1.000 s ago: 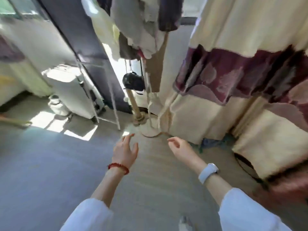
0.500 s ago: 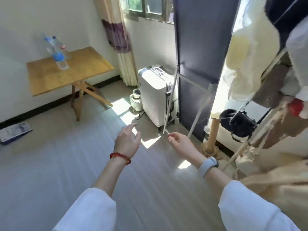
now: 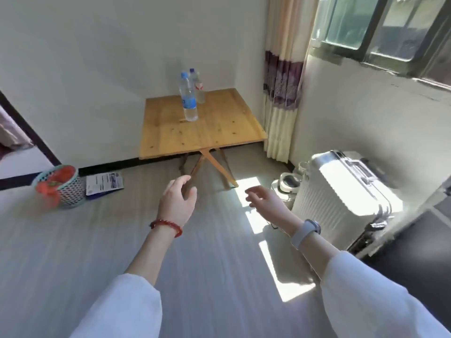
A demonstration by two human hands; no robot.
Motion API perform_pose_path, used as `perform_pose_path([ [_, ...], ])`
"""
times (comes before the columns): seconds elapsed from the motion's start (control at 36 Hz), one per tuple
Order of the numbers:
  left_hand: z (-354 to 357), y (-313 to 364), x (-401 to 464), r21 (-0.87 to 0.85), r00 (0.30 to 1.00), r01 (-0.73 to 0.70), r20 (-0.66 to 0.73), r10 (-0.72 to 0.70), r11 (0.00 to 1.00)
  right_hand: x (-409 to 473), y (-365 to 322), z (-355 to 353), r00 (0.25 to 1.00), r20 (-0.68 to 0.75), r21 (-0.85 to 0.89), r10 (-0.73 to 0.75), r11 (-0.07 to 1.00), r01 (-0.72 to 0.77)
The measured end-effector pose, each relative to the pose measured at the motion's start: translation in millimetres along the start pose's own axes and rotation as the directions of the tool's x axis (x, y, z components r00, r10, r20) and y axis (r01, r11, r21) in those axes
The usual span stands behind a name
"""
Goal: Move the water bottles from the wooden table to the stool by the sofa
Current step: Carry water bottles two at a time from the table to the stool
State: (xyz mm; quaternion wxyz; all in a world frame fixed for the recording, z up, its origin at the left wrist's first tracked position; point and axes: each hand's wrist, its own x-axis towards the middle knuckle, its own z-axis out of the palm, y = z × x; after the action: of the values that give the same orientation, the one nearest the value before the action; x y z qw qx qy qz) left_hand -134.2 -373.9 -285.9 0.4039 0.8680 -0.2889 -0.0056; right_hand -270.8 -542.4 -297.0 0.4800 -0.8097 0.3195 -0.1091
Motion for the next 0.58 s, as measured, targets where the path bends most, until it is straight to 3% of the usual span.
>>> perform_pose_path([
  [0.28,0.8,-41.9,238.5,-0.043,0.999,-0.013,-0.04,0.011,0.999,231.9,-74.5,12.4,0.999,0.026,0.034,-0.048,0.998,0.047],
  [0.58,-10.4,-85.7,559.8,0.051,0.985,-0.068,-0.154,0.075,0.996,549.8,-145.2,-2.9,0.988,-0.108,0.107,-0.11,0.987,0.121],
])
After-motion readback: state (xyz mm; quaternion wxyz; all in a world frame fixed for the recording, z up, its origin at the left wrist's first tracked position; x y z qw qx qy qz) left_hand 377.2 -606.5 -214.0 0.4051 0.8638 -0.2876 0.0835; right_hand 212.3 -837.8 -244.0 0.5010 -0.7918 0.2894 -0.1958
